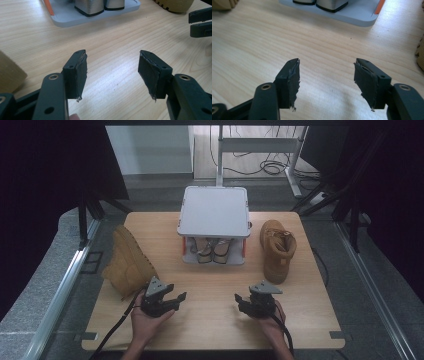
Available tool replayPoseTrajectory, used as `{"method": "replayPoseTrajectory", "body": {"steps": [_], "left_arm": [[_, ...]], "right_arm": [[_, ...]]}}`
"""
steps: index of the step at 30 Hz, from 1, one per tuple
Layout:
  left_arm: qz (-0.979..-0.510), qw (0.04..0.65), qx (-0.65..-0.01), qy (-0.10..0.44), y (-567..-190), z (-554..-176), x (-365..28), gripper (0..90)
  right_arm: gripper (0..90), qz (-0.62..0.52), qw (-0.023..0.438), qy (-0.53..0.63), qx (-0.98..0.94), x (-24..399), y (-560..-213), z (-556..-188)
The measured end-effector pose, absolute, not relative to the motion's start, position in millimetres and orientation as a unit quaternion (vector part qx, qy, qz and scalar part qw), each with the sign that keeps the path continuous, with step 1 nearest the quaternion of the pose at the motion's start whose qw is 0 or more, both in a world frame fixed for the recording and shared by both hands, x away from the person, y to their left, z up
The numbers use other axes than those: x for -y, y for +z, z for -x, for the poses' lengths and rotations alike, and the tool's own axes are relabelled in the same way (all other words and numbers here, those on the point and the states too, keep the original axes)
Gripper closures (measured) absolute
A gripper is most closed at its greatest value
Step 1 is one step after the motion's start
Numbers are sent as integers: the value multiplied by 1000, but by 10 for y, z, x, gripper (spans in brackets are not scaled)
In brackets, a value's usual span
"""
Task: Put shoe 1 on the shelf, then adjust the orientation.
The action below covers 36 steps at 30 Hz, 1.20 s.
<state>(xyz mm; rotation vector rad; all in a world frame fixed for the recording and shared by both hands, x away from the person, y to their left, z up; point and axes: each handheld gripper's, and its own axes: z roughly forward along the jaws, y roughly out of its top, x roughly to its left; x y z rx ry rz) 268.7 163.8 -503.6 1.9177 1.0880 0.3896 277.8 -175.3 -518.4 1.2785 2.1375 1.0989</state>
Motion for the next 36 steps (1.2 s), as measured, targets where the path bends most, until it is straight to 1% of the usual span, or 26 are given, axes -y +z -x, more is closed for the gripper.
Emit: {"method": "replayPoseTrajectory", "body": {"steps": [3,7,11,13,18,24,29,36], "left_arm": [[-769,442,-437,153,-4996,-2673,-1670,398],[-770,440,-436,149,-4943,-2658,-1729,390],[-778,432,-432,145,-4904,-2650,-1786,336],[-779,436,-427,143,-4873,-2629,-1813,323],[-771,449,-428,144,-4784,-2628,-1908,324],[-757,449,-445,165,-4680,-2623,-2071,412],[-746,448,-461,173,-4629,-2619,-2259,543],[-725,454,-483,188,-4507,-2594,-2551,645]], "right_arm": [[341,-456,217,391,-769,1736,-5182,-2751],[341,-457,209,394,-769,1759,-5184,-2756],[341,-461,208,400,-764,1800,-5159,-2765],[341,-462,209,403,-762,1814,-5148,-2772],[338,-462,212,399,-763,1834,-5142,-2772],[332,-467,218,395,-761,1864,-5146,-2763],[325,-472,219,394,-758,1888,-5132,-2770],[324,-472,217,389,-761,1882,-5156,-2783]]}}
